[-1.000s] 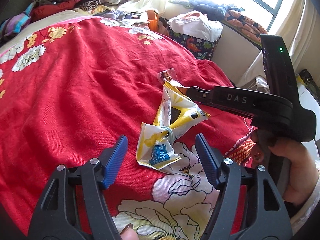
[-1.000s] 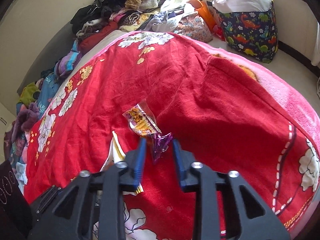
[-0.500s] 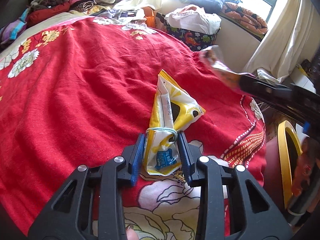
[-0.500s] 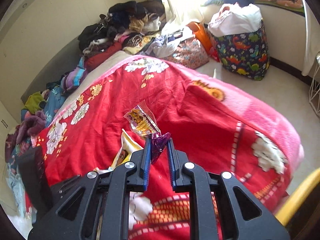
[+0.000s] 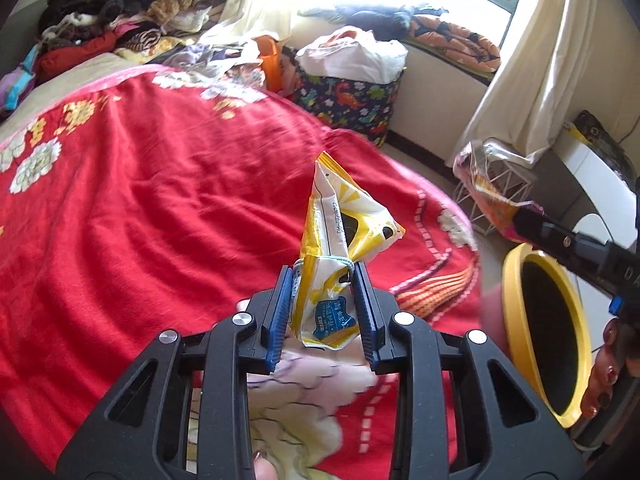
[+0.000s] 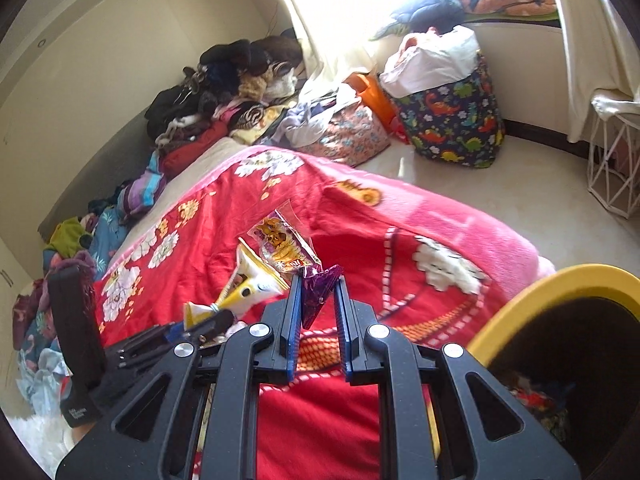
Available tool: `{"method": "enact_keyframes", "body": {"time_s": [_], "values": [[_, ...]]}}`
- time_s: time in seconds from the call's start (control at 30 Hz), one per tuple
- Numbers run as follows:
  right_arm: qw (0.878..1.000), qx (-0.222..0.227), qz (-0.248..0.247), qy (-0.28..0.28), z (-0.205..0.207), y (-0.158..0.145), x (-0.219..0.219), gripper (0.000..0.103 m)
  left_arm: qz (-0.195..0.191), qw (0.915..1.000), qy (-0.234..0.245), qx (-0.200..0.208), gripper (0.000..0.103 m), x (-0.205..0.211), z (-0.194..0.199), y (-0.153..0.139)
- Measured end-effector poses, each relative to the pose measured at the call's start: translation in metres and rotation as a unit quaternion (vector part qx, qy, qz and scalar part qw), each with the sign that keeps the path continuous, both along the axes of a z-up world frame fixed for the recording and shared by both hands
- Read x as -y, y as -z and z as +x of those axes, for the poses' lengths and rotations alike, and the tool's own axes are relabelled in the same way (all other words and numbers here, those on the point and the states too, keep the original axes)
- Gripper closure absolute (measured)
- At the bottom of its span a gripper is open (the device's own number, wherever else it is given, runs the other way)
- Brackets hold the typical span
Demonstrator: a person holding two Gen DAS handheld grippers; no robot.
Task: Collect trash
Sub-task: 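Carry the candy wrapper and yellow-white snack wrapper in both tools over the bin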
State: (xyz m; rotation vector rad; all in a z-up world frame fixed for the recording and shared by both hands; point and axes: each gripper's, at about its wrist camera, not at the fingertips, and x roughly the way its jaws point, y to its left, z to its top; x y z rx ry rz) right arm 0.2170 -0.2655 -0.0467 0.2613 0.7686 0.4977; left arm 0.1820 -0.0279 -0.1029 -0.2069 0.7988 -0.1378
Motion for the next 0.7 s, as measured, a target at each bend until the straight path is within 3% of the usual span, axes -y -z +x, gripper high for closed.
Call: {"method": "enact_keyframes", "body": {"time_s": [0.7], "values": [[0.996, 0.018, 0.017, 0.090, -0.046, -0.014, 0.092, 0.088, -0.003, 0.9959, 0.080, 0.041, 0.079, 0.075, -0.014, -0.038]]}}
